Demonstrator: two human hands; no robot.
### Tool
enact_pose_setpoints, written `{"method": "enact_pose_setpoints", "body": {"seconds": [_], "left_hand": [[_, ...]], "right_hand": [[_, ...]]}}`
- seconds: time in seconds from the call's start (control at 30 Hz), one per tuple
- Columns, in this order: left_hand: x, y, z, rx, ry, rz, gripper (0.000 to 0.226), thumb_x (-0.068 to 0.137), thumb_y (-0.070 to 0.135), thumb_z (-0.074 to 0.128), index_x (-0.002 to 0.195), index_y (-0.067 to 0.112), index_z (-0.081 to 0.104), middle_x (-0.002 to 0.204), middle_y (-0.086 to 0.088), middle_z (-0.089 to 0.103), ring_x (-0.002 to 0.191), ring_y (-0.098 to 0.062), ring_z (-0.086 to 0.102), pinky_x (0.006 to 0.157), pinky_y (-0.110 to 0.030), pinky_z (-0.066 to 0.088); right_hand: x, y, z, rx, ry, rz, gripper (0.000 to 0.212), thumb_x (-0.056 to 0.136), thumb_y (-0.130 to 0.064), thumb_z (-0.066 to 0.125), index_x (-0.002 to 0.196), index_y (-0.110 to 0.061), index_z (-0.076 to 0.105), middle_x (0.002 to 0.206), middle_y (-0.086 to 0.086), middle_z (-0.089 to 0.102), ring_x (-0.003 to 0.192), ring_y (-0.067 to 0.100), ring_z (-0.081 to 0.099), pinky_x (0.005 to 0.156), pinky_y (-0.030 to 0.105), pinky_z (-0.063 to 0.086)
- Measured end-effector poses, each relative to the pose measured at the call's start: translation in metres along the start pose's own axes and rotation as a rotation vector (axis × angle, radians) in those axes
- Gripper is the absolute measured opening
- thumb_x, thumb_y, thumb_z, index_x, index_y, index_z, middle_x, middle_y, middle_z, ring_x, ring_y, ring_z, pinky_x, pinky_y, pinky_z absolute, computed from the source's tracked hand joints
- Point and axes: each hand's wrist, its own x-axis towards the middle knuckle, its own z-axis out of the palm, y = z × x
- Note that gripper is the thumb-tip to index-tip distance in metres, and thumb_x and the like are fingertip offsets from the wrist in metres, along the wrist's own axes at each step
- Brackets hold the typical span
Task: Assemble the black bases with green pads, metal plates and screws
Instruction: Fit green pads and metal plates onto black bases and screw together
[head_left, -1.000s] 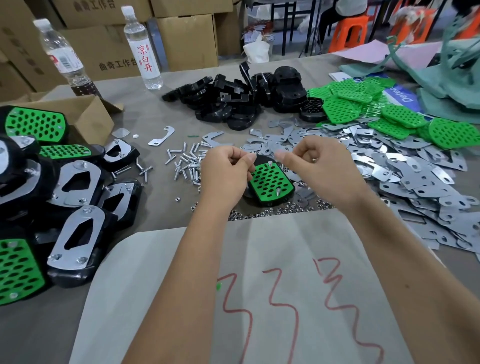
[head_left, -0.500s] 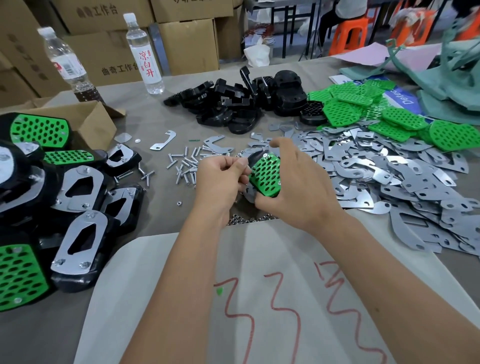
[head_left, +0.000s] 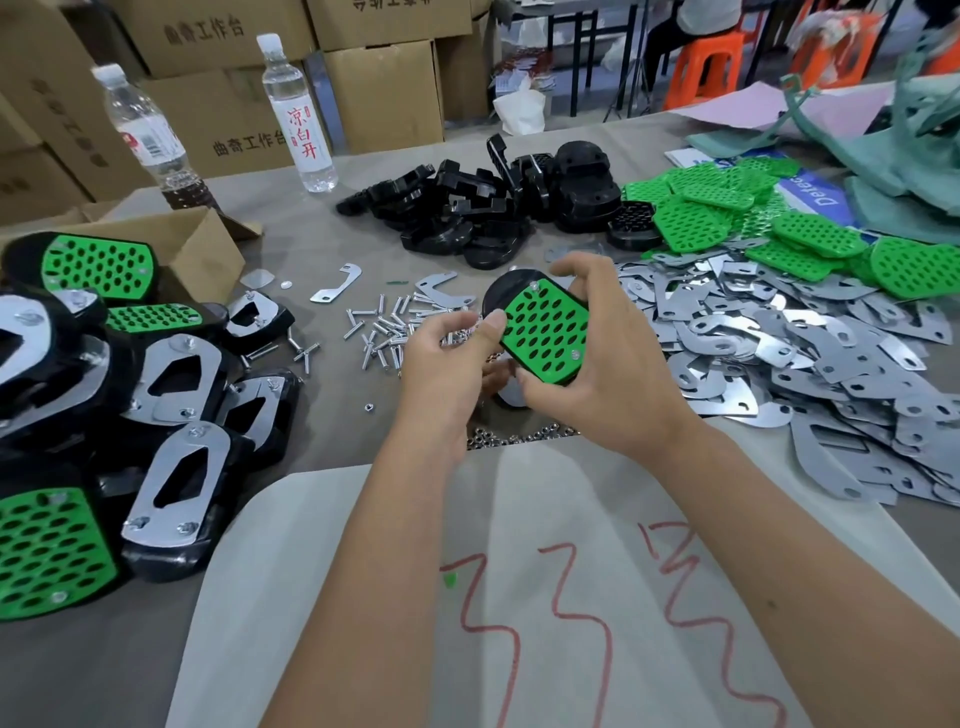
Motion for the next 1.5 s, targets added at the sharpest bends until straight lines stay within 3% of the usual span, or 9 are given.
{"method": "enact_pose_setpoints", "body": {"seconds": [0.13, 0.27, 0.4, 0.63, 0.87, 1.1, 1.2, 1.37, 1.5], "left_hand": [[0.005, 0.002, -0.004, 0.047, 0.002, 0.131, 0.01, 0.102, 0.012, 0.064, 0.097, 0.006, 0.07, 0.082, -0.005, 0.077, 0.065, -0.011, 0.07, 0.056, -0.021, 0.054], [0.007, 0.003, -0.006, 0.017, 0.095, 0.14, 0.014, 0.105, 0.009, 0.059, 0.105, -0.005, 0.061, 0.087, -0.01, 0.07, 0.054, -0.007, 0.065, 0.054, -0.019, 0.054], [0.007, 0.001, -0.005, 0.101, 0.112, 0.186, 0.008, 0.104, 0.014, 0.061, 0.097, 0.01, 0.06, 0.087, -0.007, 0.072, 0.055, -0.014, 0.066, 0.049, -0.024, 0.049], [-0.004, 0.009, -0.008, 0.146, 0.121, 0.206, 0.016, 0.093, 0.041, 0.073, 0.088, 0.026, 0.069, 0.085, 0.004, 0.07, 0.077, -0.036, 0.073, 0.037, -0.024, 0.043], [-0.004, 0.013, -0.013, 0.019, 0.178, 0.087, 0.017, 0.094, 0.031, 0.077, 0.085, 0.018, 0.071, 0.069, 0.004, 0.069, 0.039, -0.017, 0.054, 0.035, -0.018, 0.038], [-0.007, 0.011, 0.005, -0.103, 0.145, 0.076, 0.023, 0.101, 0.036, 0.067, 0.105, 0.014, 0.067, 0.09, -0.003, 0.071, 0.063, -0.019, 0.072, 0.055, -0.025, 0.056], [-0.007, 0.018, 0.003, -0.232, 0.036, -0.011, 0.035, 0.102, 0.041, 0.062, 0.09, 0.009, 0.068, 0.082, -0.005, 0.075, 0.076, -0.019, 0.074, 0.069, -0.032, 0.063], [-0.01, 0.02, 0.002, -0.246, 0.036, -0.027, 0.044, 0.097, 0.005, 0.066, 0.137, -0.009, 0.054, 0.109, -0.019, 0.067, 0.091, -0.027, 0.068, 0.094, -0.043, 0.06], [-0.004, 0.02, -0.003, -0.332, 0.175, 0.001, 0.053, 0.088, -0.02, 0.059, 0.137, -0.002, 0.053, 0.115, -0.024, 0.07, 0.098, -0.037, 0.074, 0.095, -0.054, 0.059]], "right_hand": [[0.0, -0.001, 0.001, 0.288, -0.081, 0.189, 0.08, 0.076, -0.031, 0.087, 0.139, -0.026, 0.037, 0.101, -0.01, 0.054, 0.093, 0.008, 0.062, 0.078, 0.018, 0.048], [0.003, 0.003, 0.004, 0.595, -0.064, 0.475, 0.033, 0.099, -0.02, 0.07, 0.13, -0.021, 0.06, 0.119, -0.002, 0.071, 0.107, 0.019, 0.073, 0.08, 0.029, 0.061], [0.005, 0.012, 0.002, 0.683, -0.03, 0.574, 0.024, 0.099, -0.008, 0.069, 0.122, -0.009, 0.071, 0.112, 0.013, 0.075, 0.093, 0.026, 0.078, 0.078, 0.041, 0.065], [0.005, 0.007, 0.004, 0.546, -0.13, 0.398, 0.04, 0.093, -0.003, 0.074, 0.097, -0.043, 0.078, 0.097, -0.005, 0.078, 0.082, 0.025, 0.078, 0.067, 0.035, 0.064], [0.003, 0.004, 0.002, 0.493, -0.176, 0.388, 0.036, 0.099, -0.004, 0.067, 0.134, -0.012, 0.068, 0.113, 0.008, 0.077, 0.103, 0.027, 0.075, 0.091, 0.05, 0.062], [0.006, -0.003, -0.005, 0.112, 0.094, 0.088, 0.044, 0.083, 0.006, 0.074, 0.123, -0.014, 0.074, 0.102, -0.008, 0.065, 0.08, 0.001, 0.059, 0.077, 0.033, 0.059], [0.004, -0.007, -0.006, -0.019, 0.072, -0.089, 0.046, 0.078, 0.013, 0.074, 0.115, -0.013, 0.078, 0.106, 0.003, 0.065, 0.096, 0.015, 0.064, 0.086, 0.04, 0.056], [0.002, -0.017, -0.001, -0.109, 0.016, -0.183, 0.046, 0.074, 0.018, 0.07, 0.109, -0.012, 0.079, 0.122, 0.01, 0.058, 0.096, 0.011, 0.056, 0.089, 0.024, 0.049], [0.004, -0.02, -0.005, 0.007, -0.039, -0.18, 0.046, 0.08, 0.005, 0.081, 0.123, -0.009, 0.07, 0.118, 0.003, 0.062, 0.104, 0.016, 0.066, 0.094, 0.035, 0.055]]}}
